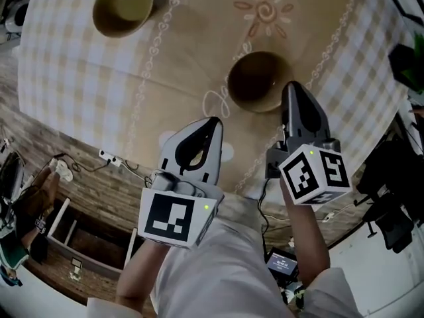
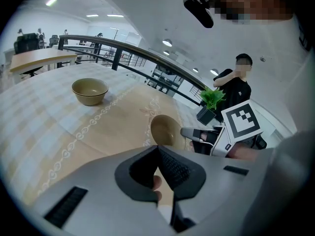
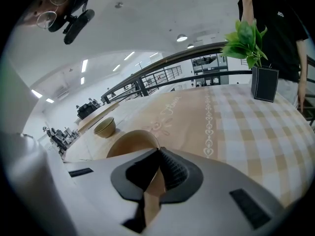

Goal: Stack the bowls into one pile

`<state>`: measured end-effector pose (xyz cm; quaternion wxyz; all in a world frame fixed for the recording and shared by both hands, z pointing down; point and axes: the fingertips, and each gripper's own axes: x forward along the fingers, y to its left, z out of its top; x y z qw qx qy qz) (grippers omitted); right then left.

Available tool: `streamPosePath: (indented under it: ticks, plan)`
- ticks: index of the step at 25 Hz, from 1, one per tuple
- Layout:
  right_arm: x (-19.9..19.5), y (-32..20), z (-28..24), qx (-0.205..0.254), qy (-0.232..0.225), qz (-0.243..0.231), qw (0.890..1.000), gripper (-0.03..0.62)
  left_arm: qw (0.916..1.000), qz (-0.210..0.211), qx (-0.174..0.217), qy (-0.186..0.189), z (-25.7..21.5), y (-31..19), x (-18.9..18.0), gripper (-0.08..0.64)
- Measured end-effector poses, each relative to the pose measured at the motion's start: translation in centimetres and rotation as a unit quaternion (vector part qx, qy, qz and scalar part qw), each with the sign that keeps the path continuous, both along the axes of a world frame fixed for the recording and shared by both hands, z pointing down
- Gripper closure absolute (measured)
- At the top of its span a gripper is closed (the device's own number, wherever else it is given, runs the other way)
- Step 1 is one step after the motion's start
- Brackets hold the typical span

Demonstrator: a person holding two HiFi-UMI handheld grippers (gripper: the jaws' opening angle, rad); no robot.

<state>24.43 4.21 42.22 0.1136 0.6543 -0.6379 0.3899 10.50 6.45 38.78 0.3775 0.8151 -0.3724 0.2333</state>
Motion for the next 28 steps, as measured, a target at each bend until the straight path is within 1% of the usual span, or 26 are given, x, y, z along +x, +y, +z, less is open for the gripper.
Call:
streamPosePath:
  ticks: [6,11,15,17,18,21,23,25,28]
  plan:
    - [-0.4,-0.2,-0.6,0.004,-0.014,-0.002,1.0,0.555,1.0,-0.002,0.003,0.0,-0.7,-0.1,-0.3,0.541]
    - [-1.0,0.0,-1.4,0.002,-0.013,-0.009,1.0,0.555,0.9999,-0.001,0.01,0.005,-1.5,-0.3,-0.5,0.541]
    - [-0.9,0.0,-1.5,-0.002,-0.008,-0.005,1.0,0.555,0.9999,0.001,0.013,0.008,-2.1,-0.5,-0.8,0.541]
    - [-0.9,0.0,-1.5,-0.009,0.004,-0.004,1.0,0.555,0.9999,0.002,0.012,0.007,-2.1,-0.6,-1.1,0.541]
    - [-0.8,0.0,-1.4,-0.016,0.017,-0.006,1.0,0.555,0.9999,0.002,0.012,0.007,-2.1,-0.6,-1.2,0.541]
    - [-0.6,0.0,-1.3,-0.04,0.07,-0.007,0.997,0.554,1.0,0.005,0.007,0.001,-1.9,-0.6,-1.8,0.541]
    - [-0.3,-0.1,-2.2,-0.032,0.098,0.003,0.995,0.554,0.9999,0.011,0.007,-0.007,-2.2,-0.4,-2.2,0.541]
    - [-0.5,-0.1,-3.5,-0.016,0.108,0.009,0.994,0.554,0.9997,0.011,0.017,-0.01,-3.1,-0.2,-2.5,0.541]
    - [-1.8,0.1,-4.8,-0.001,0.099,0.004,0.995,0.554,0.9991,0.029,0.016,-0.027,-4.0,0.1,-3.3,0.541]
